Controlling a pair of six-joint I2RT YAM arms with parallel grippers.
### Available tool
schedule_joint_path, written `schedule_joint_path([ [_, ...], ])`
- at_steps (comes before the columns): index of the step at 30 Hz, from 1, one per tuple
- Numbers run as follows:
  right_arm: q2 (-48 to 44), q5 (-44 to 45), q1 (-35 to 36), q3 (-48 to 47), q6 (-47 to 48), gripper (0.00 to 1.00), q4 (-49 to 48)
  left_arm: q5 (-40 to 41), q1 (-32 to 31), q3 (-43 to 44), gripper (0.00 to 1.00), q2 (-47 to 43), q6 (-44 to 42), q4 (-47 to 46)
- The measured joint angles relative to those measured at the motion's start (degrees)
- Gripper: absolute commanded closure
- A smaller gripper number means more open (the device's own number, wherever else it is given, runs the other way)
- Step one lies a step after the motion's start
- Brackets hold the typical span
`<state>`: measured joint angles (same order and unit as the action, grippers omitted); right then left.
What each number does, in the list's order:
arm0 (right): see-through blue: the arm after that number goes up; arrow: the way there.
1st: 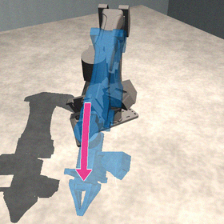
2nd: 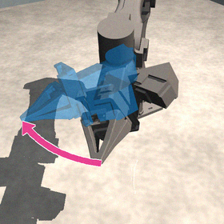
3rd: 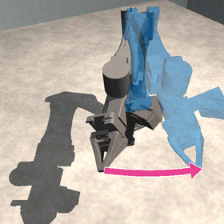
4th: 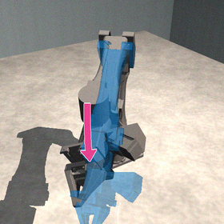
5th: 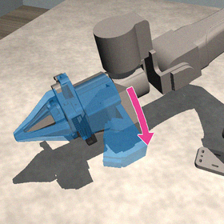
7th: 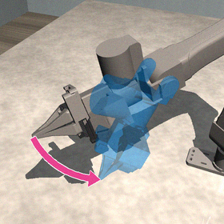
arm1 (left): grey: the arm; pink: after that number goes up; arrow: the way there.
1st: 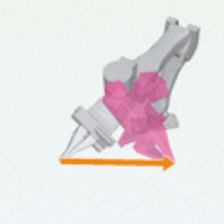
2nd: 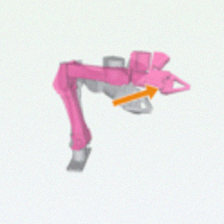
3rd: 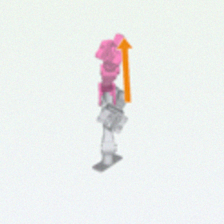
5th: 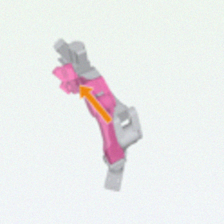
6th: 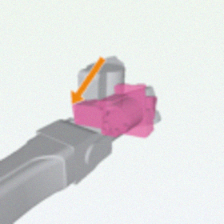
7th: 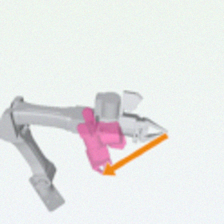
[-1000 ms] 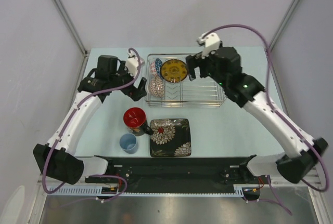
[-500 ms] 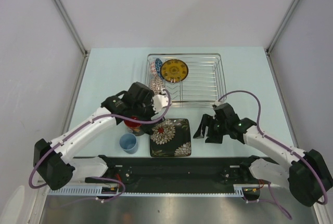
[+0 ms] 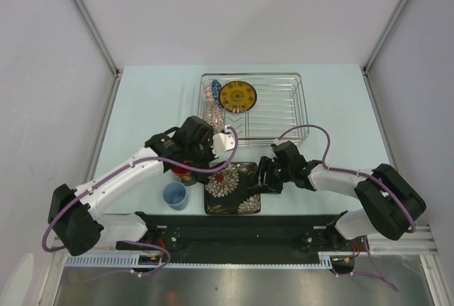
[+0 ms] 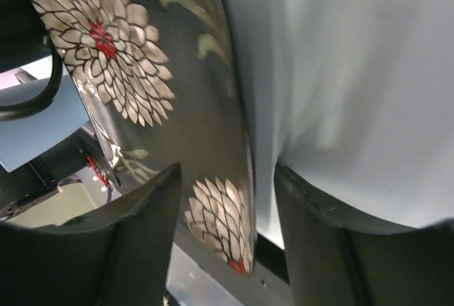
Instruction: Load the mixed dishes into the dish rack
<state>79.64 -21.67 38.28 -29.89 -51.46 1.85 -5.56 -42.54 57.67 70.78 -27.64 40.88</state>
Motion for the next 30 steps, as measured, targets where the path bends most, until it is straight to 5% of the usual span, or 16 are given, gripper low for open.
schedule_joint_path([
  [8,2.99,1.01,2.40,-0.07,-0.79,0.60,-4.35,1.53,-0.02,-0.98,0.00,-0.02,-0.92,-1.03],
  [14,5.49,1.51,3.02,-1.14,-0.90,1.00,-4.11,2.69,-0.07,-0.98,0.00,-0.31,-0.96,-1.01],
  [24,3.48,2.49,4.44,-2.95,-0.66,1.00,-3.28,4.37,-0.09,-0.98,0.00,-2.43,-0.98,-0.96],
  [30,-7.10,8.26,2.95,-3.04,3.63,1.00,8.07,4.83,1.20,-0.87,0.00,-3.17,-0.63,-1.46],
])
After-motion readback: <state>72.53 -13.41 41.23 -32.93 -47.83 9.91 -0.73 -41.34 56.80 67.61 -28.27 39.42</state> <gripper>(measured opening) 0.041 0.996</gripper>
